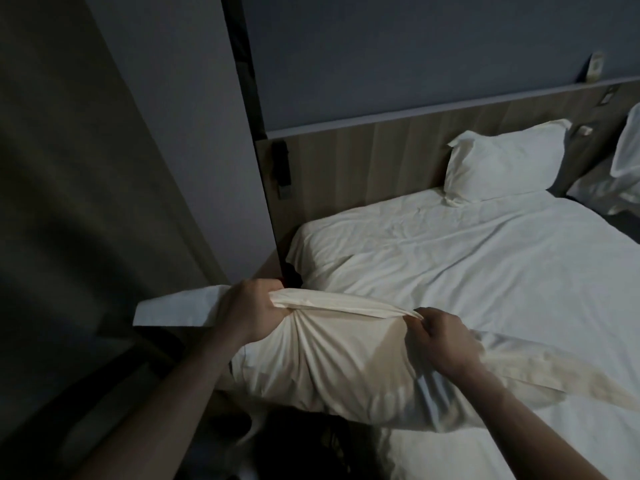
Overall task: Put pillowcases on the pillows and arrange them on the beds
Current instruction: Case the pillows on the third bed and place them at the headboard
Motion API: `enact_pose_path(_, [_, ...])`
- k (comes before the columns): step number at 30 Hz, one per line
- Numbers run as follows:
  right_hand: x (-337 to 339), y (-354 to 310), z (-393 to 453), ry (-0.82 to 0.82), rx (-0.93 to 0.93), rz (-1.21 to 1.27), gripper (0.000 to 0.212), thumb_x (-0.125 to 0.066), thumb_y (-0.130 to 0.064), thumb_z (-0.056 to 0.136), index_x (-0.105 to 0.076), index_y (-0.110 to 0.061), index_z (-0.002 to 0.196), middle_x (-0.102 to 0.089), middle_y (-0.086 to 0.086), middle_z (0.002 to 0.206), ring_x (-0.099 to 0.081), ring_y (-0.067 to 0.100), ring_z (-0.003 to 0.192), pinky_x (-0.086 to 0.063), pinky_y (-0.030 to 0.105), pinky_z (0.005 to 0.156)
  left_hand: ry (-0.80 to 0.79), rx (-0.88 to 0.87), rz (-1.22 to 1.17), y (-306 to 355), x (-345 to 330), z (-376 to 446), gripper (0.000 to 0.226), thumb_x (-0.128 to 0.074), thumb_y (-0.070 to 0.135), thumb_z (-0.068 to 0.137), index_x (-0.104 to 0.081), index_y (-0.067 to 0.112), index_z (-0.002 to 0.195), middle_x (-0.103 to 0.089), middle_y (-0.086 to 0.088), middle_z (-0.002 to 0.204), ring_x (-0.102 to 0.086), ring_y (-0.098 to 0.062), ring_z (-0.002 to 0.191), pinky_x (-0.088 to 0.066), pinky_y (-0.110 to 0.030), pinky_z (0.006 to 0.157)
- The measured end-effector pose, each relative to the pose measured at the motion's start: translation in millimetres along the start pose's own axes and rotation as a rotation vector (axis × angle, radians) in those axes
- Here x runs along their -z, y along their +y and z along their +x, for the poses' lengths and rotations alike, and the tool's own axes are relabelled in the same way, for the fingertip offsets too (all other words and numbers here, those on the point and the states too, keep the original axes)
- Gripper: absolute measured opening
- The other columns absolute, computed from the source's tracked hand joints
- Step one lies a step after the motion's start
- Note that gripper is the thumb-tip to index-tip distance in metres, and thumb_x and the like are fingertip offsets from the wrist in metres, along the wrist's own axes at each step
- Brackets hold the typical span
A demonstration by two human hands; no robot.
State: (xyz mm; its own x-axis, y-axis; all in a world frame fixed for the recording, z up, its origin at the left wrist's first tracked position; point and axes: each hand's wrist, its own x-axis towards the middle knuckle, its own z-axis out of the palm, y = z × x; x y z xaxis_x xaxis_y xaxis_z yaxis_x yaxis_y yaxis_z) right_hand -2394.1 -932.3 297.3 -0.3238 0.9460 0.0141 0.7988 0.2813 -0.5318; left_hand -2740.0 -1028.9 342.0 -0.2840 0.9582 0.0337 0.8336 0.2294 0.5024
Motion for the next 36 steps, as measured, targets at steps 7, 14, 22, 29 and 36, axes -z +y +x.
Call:
enact_pose_path(7, [1, 21, 124, 0.018, 0.025, 0.018, 0.047, -0.048, -0.054, 0.098, -0.054, -0.02, 0.066, -0.064, -0.003, 0.061, -0.064, 0.02, 0.065, -0.052, 0.042, 0.063, 0.001, 0.019, 0.092, 14, 0, 108, 0.031, -0.079, 0.052, 0.075, -0.061, 0.027, 0.07, -0.058, 0.011, 0.062, -0.059, -0.012, 0.067, -0.035, -0.023, 0.051])
enact_pose_path(14, [4, 41, 224, -0.06, 0.001, 0.018, 0.039, -0.045, -0.059, 0.094, -0.065, -0.025, 0.089, -0.07, -0.005, 0.084, -0.068, 0.025, 0.087, -0.053, 0.041, 0.075, 0.054, -0.019, 0.066, 29, -5, 200, 0.032, -0.082, 0.047, 0.074, -0.07, 0.017, 0.077, -0.073, 0.001, 0.074, -0.069, -0.022, 0.077, -0.045, -0.032, 0.06])
enact_pose_path(22, [-16, 64, 314, 0.063, -0.137, -0.211, 0.024, -0.057, -0.039, 0.095, -0.071, -0.025, 0.11, -0.072, -0.001, 0.111, -0.054, 0.039, 0.117, -0.048, 0.046, 0.09, 0.033, 0.019, 0.038, 24, -19, 311, 0.028, -0.077, 0.052, 0.069, -0.061, 0.03, 0.064, -0.074, -0.002, 0.077, -0.072, -0.026, 0.083, -0.045, -0.032, 0.06])
enact_pose_path(29, [-37, 69, 417, 0.242, -0.176, -0.184, 0.035, -0.039, -0.028, 0.087, -0.071, -0.017, 0.084, -0.072, 0.006, 0.083, -0.054, 0.04, 0.078, -0.048, 0.042, 0.068, -0.035, -0.001, -0.08, -6, -38, 428, 0.038, -0.066, 0.06, 0.061, -0.068, 0.023, 0.068, -0.067, 0.007, 0.062, -0.068, -0.016, 0.069, -0.045, -0.031, 0.056])
enact_pose_path(36, [-29, 52, 553, 0.252, -0.234, -0.135, 0.016, -0.054, -0.017, 0.091, -0.07, -0.019, 0.092, -0.068, 0.007, 0.093, -0.065, 0.038, 0.09, -0.049, 0.038, 0.068, -0.128, 0.088, -0.178, -50, -76, 552, 0.043, -0.072, 0.06, 0.063, -0.066, 0.018, 0.069, -0.065, 0.004, 0.058, -0.065, -0.009, 0.061, -0.049, -0.035, 0.056])
